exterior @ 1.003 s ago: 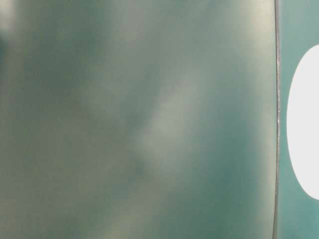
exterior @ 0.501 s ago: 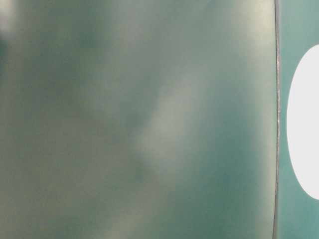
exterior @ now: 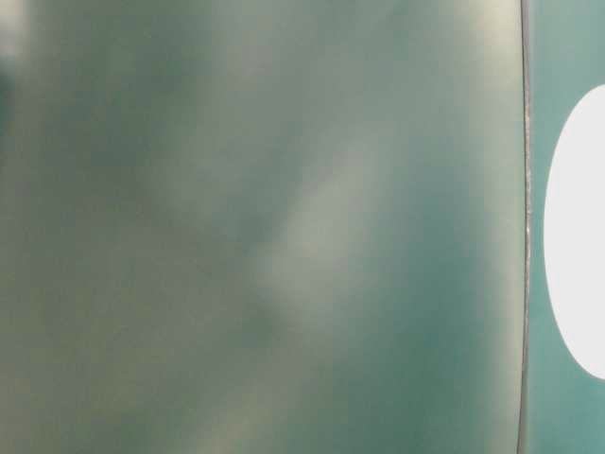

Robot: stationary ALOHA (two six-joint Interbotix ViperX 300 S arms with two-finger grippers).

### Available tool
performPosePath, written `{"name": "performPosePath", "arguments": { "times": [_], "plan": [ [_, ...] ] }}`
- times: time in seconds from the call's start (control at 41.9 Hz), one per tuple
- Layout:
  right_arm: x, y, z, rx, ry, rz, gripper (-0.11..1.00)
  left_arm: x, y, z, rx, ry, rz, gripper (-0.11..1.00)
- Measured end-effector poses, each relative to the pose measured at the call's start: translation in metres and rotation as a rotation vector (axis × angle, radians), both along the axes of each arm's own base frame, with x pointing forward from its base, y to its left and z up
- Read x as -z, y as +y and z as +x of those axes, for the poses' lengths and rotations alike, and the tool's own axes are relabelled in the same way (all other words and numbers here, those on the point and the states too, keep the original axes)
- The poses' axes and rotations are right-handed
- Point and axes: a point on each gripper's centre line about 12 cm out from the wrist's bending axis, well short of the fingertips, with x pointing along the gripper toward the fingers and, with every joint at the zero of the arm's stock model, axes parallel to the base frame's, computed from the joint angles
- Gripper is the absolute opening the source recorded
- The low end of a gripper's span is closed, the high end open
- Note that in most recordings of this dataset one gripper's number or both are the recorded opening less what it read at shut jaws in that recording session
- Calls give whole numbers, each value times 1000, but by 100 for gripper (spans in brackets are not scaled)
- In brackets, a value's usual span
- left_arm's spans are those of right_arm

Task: Scoop the yellow hexagonal prism block from the bowl with a spoon using the right arm.
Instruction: 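Move the open right gripper toward the red spoon handle, then close the right gripper on the red spoon handle near the rest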

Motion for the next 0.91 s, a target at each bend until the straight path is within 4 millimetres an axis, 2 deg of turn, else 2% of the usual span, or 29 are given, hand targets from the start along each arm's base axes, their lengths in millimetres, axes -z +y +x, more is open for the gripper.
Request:
{"name": "performPosePath", "arguments": {
  "times": [0.263,0.478,0.907],
  "plan": [
    [23,10,7,-7,70,-6,66,-1,0,0,1,-5,-2,6],
    [41,10,13,27,124,-40,66,-1,0,0,2,-5,0,6],
    [52,15,11,19,192,-47,65,-1,0,0,0,-5,-2,6]
  ]
}}
